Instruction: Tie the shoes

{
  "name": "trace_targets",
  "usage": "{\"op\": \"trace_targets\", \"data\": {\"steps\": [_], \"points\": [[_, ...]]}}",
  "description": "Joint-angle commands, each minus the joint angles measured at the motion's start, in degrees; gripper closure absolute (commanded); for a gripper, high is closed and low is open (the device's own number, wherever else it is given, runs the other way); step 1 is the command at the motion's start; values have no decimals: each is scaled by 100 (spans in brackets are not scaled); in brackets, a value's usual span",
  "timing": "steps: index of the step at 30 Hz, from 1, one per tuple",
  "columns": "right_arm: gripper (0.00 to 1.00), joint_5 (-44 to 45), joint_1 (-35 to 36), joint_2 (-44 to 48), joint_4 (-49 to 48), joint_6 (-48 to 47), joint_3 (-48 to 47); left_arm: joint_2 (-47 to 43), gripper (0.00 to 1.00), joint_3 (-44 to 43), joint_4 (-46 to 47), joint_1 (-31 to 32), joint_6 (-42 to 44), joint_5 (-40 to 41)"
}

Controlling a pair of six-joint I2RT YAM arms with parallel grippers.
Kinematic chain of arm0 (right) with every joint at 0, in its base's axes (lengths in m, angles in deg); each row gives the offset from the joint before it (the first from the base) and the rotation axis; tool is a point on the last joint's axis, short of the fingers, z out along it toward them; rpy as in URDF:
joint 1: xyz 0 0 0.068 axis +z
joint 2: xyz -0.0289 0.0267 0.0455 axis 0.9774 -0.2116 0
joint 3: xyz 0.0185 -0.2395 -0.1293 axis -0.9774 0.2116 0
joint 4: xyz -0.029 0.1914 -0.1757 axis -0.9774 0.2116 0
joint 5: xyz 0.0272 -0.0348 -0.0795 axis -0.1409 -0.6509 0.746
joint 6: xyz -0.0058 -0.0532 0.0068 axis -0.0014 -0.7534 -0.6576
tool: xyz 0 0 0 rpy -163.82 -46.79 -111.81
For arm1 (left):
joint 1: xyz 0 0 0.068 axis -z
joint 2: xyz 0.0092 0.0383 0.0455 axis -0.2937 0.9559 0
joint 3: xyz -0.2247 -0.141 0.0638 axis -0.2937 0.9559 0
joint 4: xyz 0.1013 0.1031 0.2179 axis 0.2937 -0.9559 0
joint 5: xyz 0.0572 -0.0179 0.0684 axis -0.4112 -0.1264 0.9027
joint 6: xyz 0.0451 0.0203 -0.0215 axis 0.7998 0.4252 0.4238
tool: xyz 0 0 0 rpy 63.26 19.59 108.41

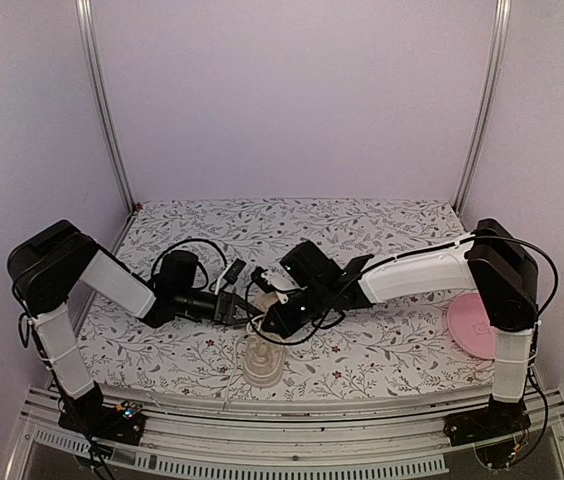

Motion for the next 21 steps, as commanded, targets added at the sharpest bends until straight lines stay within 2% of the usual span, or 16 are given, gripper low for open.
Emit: {"op": "trace_targets", "data": {"steps": [1, 8, 21], "points": [[98, 219, 26, -108, 97, 41, -180, 131, 64, -37, -2, 117, -17, -120], [98, 324, 1, -94, 76, 131, -191, 157, 69, -30, 41, 126, -33, -149], [98, 392, -25, -102, 37, 173, -191, 240, 84, 0, 338, 150, -172, -358]]}}
